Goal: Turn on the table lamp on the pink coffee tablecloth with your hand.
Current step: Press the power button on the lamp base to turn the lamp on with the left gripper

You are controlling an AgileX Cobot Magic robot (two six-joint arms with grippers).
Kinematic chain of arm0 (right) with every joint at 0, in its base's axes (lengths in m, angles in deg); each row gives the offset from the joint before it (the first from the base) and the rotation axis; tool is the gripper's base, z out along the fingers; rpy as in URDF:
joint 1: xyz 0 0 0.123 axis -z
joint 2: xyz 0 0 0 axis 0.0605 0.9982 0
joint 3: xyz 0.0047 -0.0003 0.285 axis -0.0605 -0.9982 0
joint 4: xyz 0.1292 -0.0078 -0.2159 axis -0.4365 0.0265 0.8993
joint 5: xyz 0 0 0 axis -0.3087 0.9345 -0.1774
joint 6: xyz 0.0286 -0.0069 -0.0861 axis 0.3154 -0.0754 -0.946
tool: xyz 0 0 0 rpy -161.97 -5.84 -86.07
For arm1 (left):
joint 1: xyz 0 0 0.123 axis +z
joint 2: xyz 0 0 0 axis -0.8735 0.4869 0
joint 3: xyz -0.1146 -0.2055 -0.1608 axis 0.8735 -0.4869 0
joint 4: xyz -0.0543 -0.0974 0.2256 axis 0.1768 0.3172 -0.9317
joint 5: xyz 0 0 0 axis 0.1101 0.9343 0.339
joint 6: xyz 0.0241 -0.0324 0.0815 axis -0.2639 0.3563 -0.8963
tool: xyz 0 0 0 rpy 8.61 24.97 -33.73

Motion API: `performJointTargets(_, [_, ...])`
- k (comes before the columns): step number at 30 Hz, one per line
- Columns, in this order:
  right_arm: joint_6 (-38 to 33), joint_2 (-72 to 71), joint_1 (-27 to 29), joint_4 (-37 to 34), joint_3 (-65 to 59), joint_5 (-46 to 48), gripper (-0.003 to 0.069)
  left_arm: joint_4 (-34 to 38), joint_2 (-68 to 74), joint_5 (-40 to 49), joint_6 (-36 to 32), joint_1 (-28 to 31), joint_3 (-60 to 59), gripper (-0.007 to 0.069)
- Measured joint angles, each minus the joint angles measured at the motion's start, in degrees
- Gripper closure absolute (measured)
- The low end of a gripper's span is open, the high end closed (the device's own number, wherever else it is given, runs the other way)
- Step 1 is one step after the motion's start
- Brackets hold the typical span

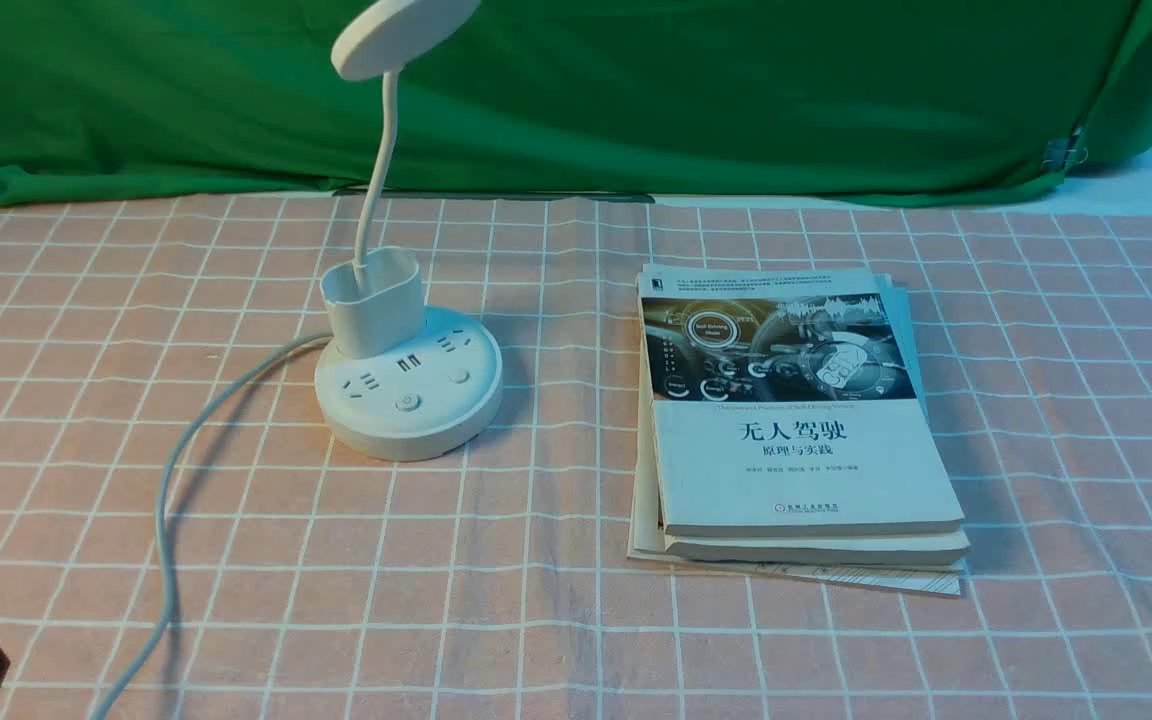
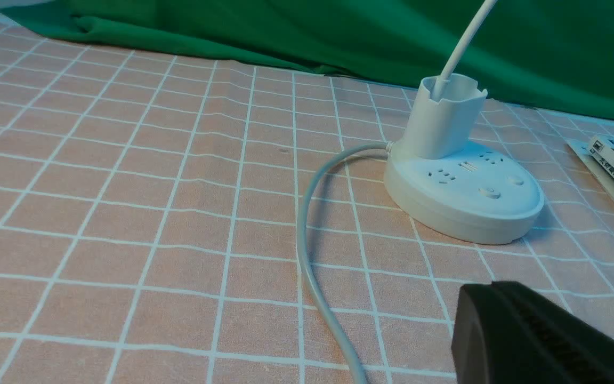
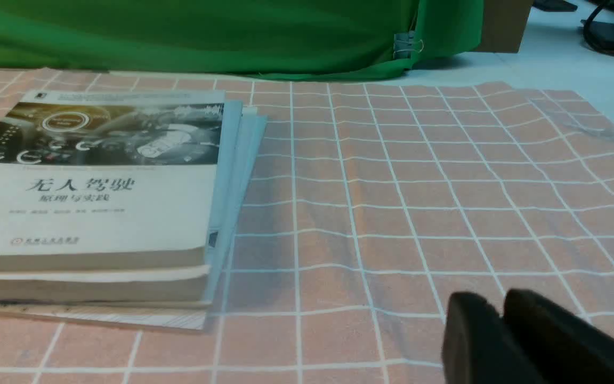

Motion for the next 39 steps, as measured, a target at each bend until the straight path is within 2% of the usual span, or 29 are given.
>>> performJointTargets(23, [0.0,0.0,0.0,0.0,0.0,0.0,0.0476,0.0,0.0,0.0,0.0,0.0,0.0,0.0622])
performJointTargets(26, [0.0,0.0,0.0,0.0,0.0,0.1,0.0474,-0.9,0.0,0.0,-1.1,0.0,0.0,0.0622])
performJointTargets(30, [0.0,0.0,0.0,0.0,0.0,0.0,0.0461,-6.3,0.0,0.0,-3.2,0.0,0.0,0.0622])
performJointTargets(39, [0.0,0.0,0.0,0.0,0.0,0.0,0.0452,-7.8,0.0,0.0,-4.0,0.0,0.0,0.0622])
